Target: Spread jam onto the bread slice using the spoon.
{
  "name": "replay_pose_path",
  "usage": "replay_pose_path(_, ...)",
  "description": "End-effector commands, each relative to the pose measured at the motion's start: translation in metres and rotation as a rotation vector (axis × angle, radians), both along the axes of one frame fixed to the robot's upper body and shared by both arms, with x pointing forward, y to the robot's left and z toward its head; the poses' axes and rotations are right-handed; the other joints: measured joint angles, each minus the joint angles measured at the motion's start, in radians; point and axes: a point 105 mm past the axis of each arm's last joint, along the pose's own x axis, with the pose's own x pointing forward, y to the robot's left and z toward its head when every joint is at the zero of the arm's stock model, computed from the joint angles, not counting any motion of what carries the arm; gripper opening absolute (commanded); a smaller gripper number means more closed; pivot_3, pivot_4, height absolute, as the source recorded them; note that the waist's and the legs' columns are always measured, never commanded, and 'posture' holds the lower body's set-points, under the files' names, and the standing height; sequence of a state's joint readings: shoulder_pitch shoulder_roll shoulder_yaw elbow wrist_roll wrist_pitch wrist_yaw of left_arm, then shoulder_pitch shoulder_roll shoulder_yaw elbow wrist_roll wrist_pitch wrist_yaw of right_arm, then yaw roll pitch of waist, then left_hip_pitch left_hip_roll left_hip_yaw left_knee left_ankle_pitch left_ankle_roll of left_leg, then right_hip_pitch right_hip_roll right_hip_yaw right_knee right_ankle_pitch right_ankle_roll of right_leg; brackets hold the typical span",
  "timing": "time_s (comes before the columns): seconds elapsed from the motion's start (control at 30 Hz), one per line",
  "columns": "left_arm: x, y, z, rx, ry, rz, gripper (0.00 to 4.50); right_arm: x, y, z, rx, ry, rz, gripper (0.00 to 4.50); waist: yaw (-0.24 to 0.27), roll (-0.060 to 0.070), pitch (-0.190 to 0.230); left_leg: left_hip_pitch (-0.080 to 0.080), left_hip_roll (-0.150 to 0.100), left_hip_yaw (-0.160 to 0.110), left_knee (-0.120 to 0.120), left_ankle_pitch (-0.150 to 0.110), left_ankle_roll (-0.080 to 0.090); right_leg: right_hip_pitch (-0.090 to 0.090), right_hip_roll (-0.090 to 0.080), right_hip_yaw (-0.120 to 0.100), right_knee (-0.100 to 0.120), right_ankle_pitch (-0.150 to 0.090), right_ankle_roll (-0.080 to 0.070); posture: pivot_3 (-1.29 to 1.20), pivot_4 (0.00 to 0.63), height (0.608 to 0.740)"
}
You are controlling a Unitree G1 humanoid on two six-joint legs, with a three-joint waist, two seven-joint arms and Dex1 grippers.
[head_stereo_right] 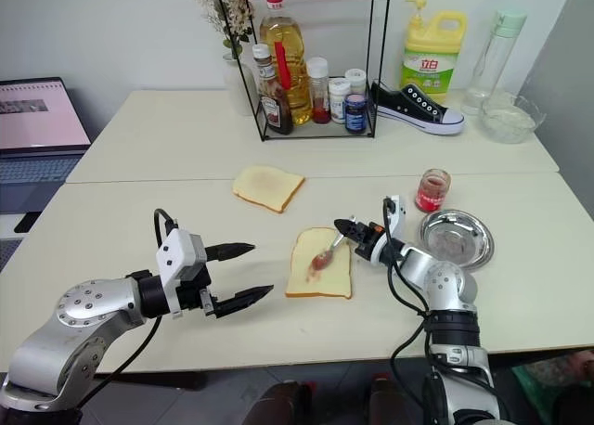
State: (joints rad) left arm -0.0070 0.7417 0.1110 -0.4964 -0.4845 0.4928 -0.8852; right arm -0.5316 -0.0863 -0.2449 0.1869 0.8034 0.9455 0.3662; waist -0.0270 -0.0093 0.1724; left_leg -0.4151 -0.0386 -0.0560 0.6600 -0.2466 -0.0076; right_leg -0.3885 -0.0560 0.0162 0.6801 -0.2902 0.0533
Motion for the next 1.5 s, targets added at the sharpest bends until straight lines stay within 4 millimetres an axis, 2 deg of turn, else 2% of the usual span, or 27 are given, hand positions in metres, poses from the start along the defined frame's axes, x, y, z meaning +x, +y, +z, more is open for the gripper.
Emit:
replay_pose_path(0.03,0.001,-0.002,0.006,-0.001,-0.027,-0.015,4.5,0.01,-0.018,0.014,0.01,-0.037,-0.076,0.02,0.0,0.0,0.0,0.0,0.0,0.0,0.0,0.0,0.0,0.0,0.0,0.0,0.0,0.0,0.0,0.0,0.15,0.74)
replay_pose_path(0.2,0.001,-0.002,0.006,0.001,-0.028,-0.017,4.5,0.008,-0.02,0.025,0.043,-0.052,-0.057,0.02,0.0,0.0,0.0,0.0,0.0,0.0,0.0,0.0,0.0,0.0,0.0,0.0,0.0,0.0,0.0,0.0,0.15,0.74)
replay_pose_path(0.37,0.0,-0.002,0.006,0.002,-0.028,-0.017,4.5,-0.009,-0.008,0.037,0.102,-0.074,0.049,0.02,-0.002,0.0,0.0,0.0,0.0,0.0,0.0,0.0,0.0,0.0,0.0,0.0,0.0,0.0,0.0,0.0,0.15,0.74)
replay_pose_path(0.57,0.001,-0.003,0.006,0.001,-0.029,-0.021,4.5,-0.01,0.007,0.029,0.113,-0.052,0.068,0.02,-0.002,0.0,0.0,0.0,0.0,0.0,0.0,0.0,0.0,0.0,0.0,0.0,0.0,0.0,0.0,0.0,0.15,0.74)
replay_pose_path(0.8,0.001,-0.004,0.006,0.001,-0.031,-0.024,4.5,0.008,0.012,0.015,0.075,-0.027,-0.016,0.02,-0.002,0.0,0.0,0.0,0.0,0.0,0.0,0.0,0.0,0.0,0.0,0.0,0.0,0.0,0.0,0.0,0.15,0.74)
replay_pose_path(0.93,0.001,-0.006,0.006,-0.001,-0.03,-0.029,4.5,0.008,0.02,0.012,0.064,-0.025,0.002,0.02,-0.003,0.0,0.0,0.0,0.0,0.0,0.0,0.0,0.0,-0.001,0.0,0.0,0.0,0.0,0.0,0.0,0.15,0.74)
replay_pose_path(1.07,0.001,-0.006,0.006,0.002,-0.03,-0.031,4.5,0.004,0.014,0.008,0.047,-0.017,0.011,0.02,-0.003,0.0,0.0,0.0,0.0,0.0,0.0,0.0,0.0,-0.001,0.0,0.0,0.0,0.0,0.0,0.0,0.15,0.74)
replay_pose_path(1.2,0.002,-0.006,0.006,0.001,-0.03,-0.03,4.5,-0.008,0.006,0.002,0.008,-0.006,0.05,0.02,-0.002,0.0,0.0,0.0,0.0,0.0,0.0,0.0,0.0,0.0,0.0,0.0,0.0,0.0,0.0,0.0,0.15,0.74)
replay_pose_path(1.5,0.004,-0.008,0.005,-0.004,-0.03,-0.035,4.5,-0.025,-0.012,0.0,-0.021,0.009,0.085,0.02,-0.001,0.0,0.0,0.0,0.0,0.0,0.0,0.0,0.0,0.0,0.0,0.0,0.0,0.0,0.0,0.0,0.15,0.74)
